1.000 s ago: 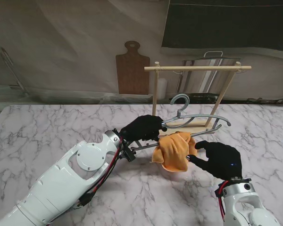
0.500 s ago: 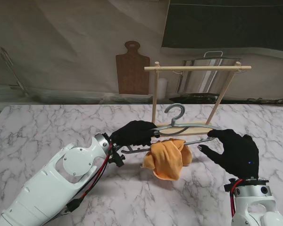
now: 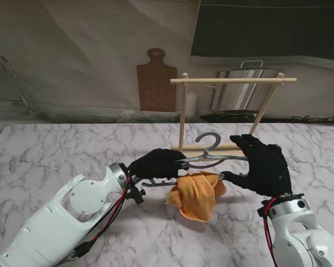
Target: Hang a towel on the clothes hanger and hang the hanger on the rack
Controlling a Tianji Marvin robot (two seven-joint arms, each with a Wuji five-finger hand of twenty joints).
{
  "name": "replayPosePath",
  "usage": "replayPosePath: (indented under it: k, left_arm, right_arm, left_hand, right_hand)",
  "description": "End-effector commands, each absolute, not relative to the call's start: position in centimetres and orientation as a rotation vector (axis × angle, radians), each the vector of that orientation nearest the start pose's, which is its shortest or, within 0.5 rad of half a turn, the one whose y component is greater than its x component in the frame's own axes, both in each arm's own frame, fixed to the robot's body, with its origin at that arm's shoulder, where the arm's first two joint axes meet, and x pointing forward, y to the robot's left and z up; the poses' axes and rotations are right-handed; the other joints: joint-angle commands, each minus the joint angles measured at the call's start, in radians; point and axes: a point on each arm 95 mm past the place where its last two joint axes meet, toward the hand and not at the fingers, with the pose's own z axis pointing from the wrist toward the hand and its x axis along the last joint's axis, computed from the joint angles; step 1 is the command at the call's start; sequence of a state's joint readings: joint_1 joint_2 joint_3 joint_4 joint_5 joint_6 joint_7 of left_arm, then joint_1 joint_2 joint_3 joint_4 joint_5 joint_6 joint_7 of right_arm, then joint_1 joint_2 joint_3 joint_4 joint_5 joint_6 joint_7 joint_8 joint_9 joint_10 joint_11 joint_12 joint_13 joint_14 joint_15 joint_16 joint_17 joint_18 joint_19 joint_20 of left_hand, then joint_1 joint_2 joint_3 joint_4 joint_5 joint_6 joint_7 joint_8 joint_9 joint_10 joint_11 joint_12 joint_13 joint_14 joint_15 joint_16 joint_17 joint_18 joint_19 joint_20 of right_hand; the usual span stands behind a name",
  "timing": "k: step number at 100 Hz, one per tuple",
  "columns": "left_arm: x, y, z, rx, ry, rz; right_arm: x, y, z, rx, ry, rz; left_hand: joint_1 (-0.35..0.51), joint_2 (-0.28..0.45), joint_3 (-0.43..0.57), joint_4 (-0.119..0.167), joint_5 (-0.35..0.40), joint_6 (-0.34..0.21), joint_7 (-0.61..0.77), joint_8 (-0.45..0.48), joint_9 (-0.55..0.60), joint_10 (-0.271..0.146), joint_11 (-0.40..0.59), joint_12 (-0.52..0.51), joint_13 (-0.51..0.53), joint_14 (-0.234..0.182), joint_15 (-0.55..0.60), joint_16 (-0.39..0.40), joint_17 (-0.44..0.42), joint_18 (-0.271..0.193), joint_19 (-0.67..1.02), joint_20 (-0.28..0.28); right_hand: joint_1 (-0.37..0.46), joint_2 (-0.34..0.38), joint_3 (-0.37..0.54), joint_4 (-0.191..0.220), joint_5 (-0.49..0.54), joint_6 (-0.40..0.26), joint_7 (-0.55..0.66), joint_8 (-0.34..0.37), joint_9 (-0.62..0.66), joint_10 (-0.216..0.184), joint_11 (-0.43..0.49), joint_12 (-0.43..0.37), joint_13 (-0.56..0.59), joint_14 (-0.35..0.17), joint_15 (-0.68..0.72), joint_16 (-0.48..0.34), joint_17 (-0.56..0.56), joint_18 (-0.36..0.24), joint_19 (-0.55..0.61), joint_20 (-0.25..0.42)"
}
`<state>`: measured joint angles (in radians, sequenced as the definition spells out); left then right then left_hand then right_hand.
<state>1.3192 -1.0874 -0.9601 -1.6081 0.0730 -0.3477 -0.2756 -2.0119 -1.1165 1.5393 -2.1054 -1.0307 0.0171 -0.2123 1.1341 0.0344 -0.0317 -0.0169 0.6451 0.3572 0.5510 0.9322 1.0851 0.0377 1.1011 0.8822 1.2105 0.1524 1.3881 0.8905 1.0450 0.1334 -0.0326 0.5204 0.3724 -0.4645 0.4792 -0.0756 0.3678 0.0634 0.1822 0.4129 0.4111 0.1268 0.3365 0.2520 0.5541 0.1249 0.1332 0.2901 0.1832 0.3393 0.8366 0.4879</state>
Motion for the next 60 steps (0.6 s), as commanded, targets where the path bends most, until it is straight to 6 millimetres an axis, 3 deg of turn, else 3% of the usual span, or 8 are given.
replayPosePath:
  k: [1,14,30,43,60]
  left_arm:
    - [40.2,-11.8,-25.3,-1.508,1.698,-2.505]
    - [40.4,-12.1,-25.1,-1.504,1.703,-2.508]
    - [40.6,-12.5,-25.0,-1.507,1.693,-2.514]
    - [40.6,-12.7,-25.0,-1.510,1.686,-2.518]
    - [40.7,-12.8,-24.9,-1.515,1.679,-2.515]
  right_arm:
    - [31.0,-3.4,-22.5,1.064,1.122,1.597]
    - [32.0,-2.7,-23.1,1.114,1.168,1.625]
    - [32.6,-1.7,-23.6,1.150,1.220,1.649]
    - [32.9,-0.9,-24.0,1.150,1.244,1.659]
    - [33.1,-0.1,-24.3,1.140,1.233,1.681]
  left_hand:
    - [0.063,0.020,0.021,0.047,0.019,-0.084,0.025,0.015,0.014,-0.079,0.025,0.006,0.031,0.059,0.031,-0.007,0.045,-0.095,2.093,0.011]
    - [0.062,0.020,0.021,0.047,0.019,-0.085,0.025,0.014,0.014,-0.080,0.024,0.006,0.031,0.059,0.031,-0.007,0.045,-0.096,2.093,0.011]
    - [0.062,0.021,0.021,0.047,0.018,-0.086,0.026,0.015,0.014,-0.080,0.024,0.006,0.031,0.059,0.031,-0.007,0.045,-0.096,2.093,0.011]
    - [0.061,0.021,0.021,0.047,0.017,-0.086,0.026,0.014,0.014,-0.080,0.024,0.006,0.031,0.059,0.031,-0.007,0.045,-0.096,2.093,0.011]
    - [0.061,0.021,0.021,0.047,0.016,-0.087,0.027,0.014,0.014,-0.080,0.024,0.006,0.031,0.059,0.031,-0.007,0.045,-0.096,2.093,0.011]
  right_hand:
    - [-0.060,-0.029,0.032,-0.022,-0.055,0.035,-0.029,-0.013,-0.044,0.009,0.006,-0.004,-0.032,-0.010,-0.027,-0.015,-0.023,-0.010,-0.037,-0.020]
    - [-0.098,-0.031,0.041,-0.031,-0.075,-0.002,-0.037,-0.008,-0.042,0.004,0.006,-0.003,-0.026,-0.006,-0.022,-0.013,-0.030,0.005,-0.050,-0.023]
    - [-0.113,-0.061,0.083,-0.044,-0.056,-0.052,0.012,0.055,0.032,-0.010,0.072,0.064,0.061,-0.005,0.036,0.033,0.005,0.026,-0.028,0.010]
    - [-0.084,-0.073,0.078,-0.044,-0.009,-0.029,0.073,0.115,0.049,-0.004,0.143,0.156,0.132,-0.007,0.101,0.102,0.058,0.024,0.043,0.058]
    - [0.009,-0.053,0.023,-0.040,0.072,-0.049,0.211,0.261,0.089,-0.007,0.254,0.252,0.226,-0.027,0.243,0.208,0.150,0.000,0.193,0.118]
